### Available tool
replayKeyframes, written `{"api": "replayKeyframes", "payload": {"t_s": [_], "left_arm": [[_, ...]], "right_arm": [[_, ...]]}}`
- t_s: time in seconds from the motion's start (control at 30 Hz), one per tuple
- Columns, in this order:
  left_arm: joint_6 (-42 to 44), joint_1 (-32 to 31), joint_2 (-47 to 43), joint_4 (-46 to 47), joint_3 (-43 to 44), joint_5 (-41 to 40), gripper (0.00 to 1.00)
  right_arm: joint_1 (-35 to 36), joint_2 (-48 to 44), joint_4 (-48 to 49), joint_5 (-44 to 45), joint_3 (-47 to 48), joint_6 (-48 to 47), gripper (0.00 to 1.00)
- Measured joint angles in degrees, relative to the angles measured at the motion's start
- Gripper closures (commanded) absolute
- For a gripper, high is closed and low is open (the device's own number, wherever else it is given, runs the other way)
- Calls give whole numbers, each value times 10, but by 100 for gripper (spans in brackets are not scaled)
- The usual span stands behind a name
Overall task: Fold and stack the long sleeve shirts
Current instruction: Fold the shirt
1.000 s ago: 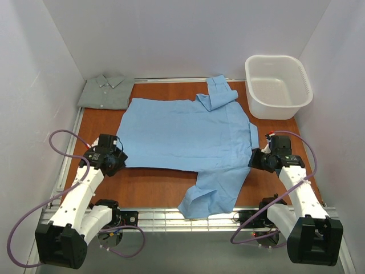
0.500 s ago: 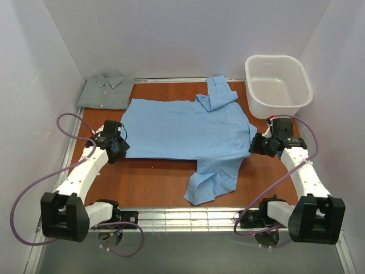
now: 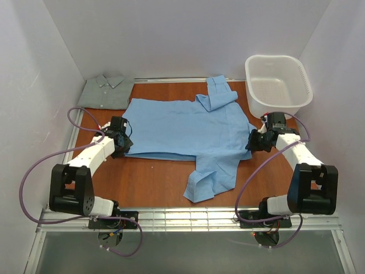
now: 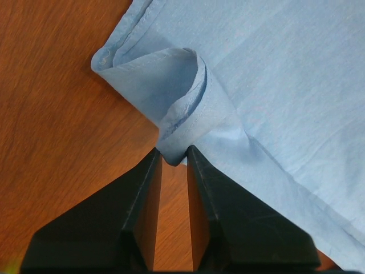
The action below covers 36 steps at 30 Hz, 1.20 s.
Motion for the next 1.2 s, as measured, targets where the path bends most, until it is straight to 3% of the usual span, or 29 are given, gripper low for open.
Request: {"api": "replayKeyframes", "payload": {"t_s": [0.43,0.47,0.7,0.8,1.0,1.2], "left_arm": [[28,0,77,57,19,-11,43],[30,0,78,57,24,-13,36],[56,1,69,61,69,-29,25],[69,1,56,61,84,-30,20],[101,1,-6,64,75,-31,17],[134,1,-90,83,-3,-32,15]], "right_arm": [[0,57,28,7,42,-3,74],[0,54,28,10,42,-4,71],[24,-45,23,20,42,-37,45],[91,-99,11,34,40,-57,35],[304,-159,-13,44,1,-68,31],[486,-152,-39,51,-16,-21,30]]}}
